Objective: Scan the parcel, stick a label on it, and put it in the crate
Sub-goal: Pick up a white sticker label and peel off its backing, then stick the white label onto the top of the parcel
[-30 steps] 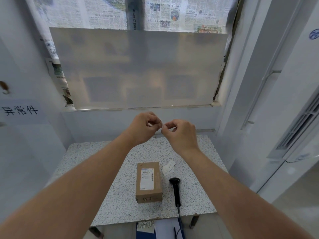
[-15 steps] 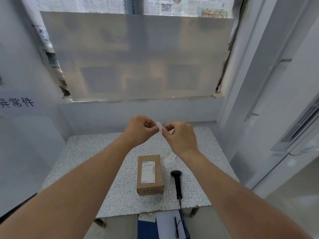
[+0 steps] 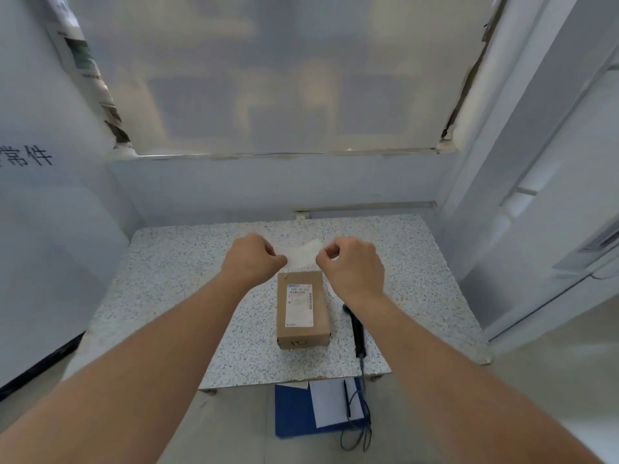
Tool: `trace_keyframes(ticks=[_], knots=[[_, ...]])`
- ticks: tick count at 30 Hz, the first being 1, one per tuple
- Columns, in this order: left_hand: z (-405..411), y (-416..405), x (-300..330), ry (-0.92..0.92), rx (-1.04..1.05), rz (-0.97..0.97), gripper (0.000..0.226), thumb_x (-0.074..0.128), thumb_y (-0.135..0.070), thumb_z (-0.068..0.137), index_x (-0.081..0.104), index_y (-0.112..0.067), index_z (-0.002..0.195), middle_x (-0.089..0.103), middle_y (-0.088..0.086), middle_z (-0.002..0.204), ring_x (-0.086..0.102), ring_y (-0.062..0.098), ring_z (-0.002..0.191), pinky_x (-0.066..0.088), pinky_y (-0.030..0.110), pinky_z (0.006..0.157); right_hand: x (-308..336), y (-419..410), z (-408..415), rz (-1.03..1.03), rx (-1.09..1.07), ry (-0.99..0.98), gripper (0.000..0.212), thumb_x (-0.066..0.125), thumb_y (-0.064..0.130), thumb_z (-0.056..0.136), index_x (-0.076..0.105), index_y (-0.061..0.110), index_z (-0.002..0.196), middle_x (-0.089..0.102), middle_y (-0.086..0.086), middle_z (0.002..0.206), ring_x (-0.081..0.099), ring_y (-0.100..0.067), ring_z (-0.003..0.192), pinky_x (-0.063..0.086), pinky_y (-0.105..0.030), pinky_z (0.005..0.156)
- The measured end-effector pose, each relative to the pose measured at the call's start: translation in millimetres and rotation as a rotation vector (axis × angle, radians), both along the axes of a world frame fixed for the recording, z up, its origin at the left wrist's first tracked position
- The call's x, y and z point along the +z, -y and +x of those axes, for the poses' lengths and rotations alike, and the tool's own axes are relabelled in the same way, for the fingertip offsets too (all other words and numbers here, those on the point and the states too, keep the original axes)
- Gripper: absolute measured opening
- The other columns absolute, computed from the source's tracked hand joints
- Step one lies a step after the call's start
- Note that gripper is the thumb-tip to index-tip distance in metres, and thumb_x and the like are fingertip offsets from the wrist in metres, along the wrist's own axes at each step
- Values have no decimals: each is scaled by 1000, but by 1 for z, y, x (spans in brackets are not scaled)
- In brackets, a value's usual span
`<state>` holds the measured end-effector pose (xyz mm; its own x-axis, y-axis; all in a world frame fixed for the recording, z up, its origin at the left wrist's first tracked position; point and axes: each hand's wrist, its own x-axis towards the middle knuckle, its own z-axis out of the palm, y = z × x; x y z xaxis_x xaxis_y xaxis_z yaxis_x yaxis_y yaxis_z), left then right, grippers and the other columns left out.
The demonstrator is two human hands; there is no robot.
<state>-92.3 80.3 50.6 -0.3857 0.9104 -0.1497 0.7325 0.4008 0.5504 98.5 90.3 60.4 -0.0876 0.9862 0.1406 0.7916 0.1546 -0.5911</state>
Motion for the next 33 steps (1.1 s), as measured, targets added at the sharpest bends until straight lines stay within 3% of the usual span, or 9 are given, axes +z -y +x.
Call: trace_keyframes(ticks=[6, 8, 10, 16, 23, 26, 28, 33], knots=[[-25, -3, -49, 6, 101, -91, 31, 76, -32, 80, 76, -2, 75, 74, 13, 67, 55, 20, 48, 46, 27, 53, -40, -3, -24, -102, -62, 1, 13, 68, 35, 92, 73, 24, 86, 70, 11, 82, 66, -10, 73, 57, -32, 64], [-32, -4, -70, -6, 132, -124, 30, 75, -32, 80, 71, -4, 68, 67, 9, 58, 53, 19, 47, 45, 26, 51, -59, -3, -32, -133, -64, 11, 14, 67, 36, 90, 72, 24, 85, 69, 10, 83, 66, -11, 73, 58, -33, 64], [-39, -3, -94, -2, 156, -169, 30, 74, -30, 80, 62, -10, 61, 57, 2, 54, 50, 19, 45, 40, 23, 49, -79, -3, -38, -164, -76, 26, 15, 66, 38, 90, 70, 24, 85, 68, 9, 84, 65, -13, 74, 55, -31, 62], [-62, 1, -158, 21, 193, -281, 37, 72, -28, 83, 47, -14, 60, 51, 1, 55, 49, 19, 47, 35, 22, 47, -130, -4, -53, -229, -124, 60, 16, 63, 39, 90, 65, 26, 81, 69, 6, 89, 63, -16, 78, 39, -26, 53], [-77, -13, -199, 74, 183, -325, 47, 74, -26, 89, 44, -15, 54, 53, 3, 51, 44, 18, 41, 39, 25, 48, -155, -6, -58, -194, -153, 59, 13, 68, 37, 91, 67, 24, 92, 57, 9, 96, 54, -12, 79, 30, -22, 53], [-81, -22, -205, 97, 187, -339, 35, 79, -26, 86, 62, -11, 60, 77, 8, 74, 62, 19, 52, 52, 27, 52, -163, -11, -56, -180, -167, 63, 12, 70, 37, 90, 63, 27, 89, 59, 8, 100, 54, -11, 77, 33, -22, 52], [-83, -27, -205, 129, 183, -348, 26, 85, -32, 83, 75, -11, 72, 76, 5, 76, 69, 19, 63, 59, 30, 59, -167, -13, -56, -178, -182, 70, 13, 70, 37, 90, 63, 27, 89, 59, 9, 101, 53, -10, 76, 32, -21, 51], [-84, -32, -210, 136, 215, -295, 47, 77, -42, 88, 53, -15, 58, 50, 0, 52, 45, 17, 45, 34, 23, 47, -170, -17, -56, -175, -194, 78, 12, 70, 38, 91, 65, 27, 91, 59, 8, 103, 52, -9, 75, 29, -20, 51]])
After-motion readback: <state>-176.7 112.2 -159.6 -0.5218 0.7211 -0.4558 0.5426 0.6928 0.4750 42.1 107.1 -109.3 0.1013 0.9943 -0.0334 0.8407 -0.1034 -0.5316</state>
